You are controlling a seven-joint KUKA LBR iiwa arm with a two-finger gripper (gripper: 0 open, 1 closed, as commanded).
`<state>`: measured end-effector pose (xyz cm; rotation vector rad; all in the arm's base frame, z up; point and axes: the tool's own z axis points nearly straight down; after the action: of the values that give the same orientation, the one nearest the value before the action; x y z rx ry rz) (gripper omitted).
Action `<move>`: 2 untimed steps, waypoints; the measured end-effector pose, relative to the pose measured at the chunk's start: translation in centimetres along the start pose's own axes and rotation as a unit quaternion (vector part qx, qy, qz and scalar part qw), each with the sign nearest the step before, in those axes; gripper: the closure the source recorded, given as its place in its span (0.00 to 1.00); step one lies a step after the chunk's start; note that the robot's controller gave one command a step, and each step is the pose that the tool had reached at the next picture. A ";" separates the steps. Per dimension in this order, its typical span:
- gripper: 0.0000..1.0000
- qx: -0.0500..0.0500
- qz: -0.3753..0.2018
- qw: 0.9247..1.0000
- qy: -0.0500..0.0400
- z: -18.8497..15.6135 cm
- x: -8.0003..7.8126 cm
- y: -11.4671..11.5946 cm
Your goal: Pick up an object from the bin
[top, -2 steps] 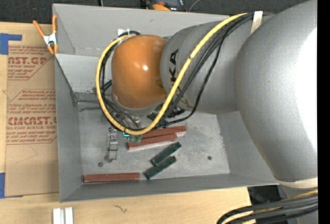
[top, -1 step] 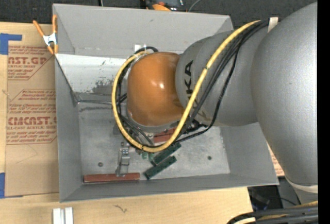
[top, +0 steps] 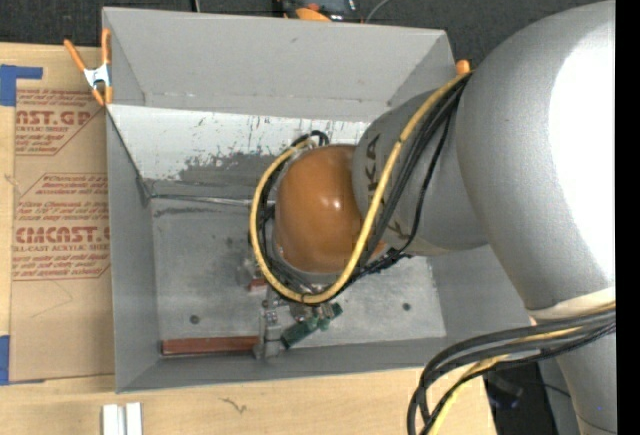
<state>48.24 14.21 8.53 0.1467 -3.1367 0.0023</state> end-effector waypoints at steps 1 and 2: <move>0.00 0.000 -0.030 1.000 -0.004 -2.0 -6.3 -5.5; 0.00 -0.001 -0.015 1.000 0.000 1.6 -6.0 -7.1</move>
Offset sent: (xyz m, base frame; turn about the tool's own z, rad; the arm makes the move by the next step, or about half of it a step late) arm 0.0643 -0.0452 0.0189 -0.0650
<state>54.89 7.73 6.89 0.1944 -3.1336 -0.0020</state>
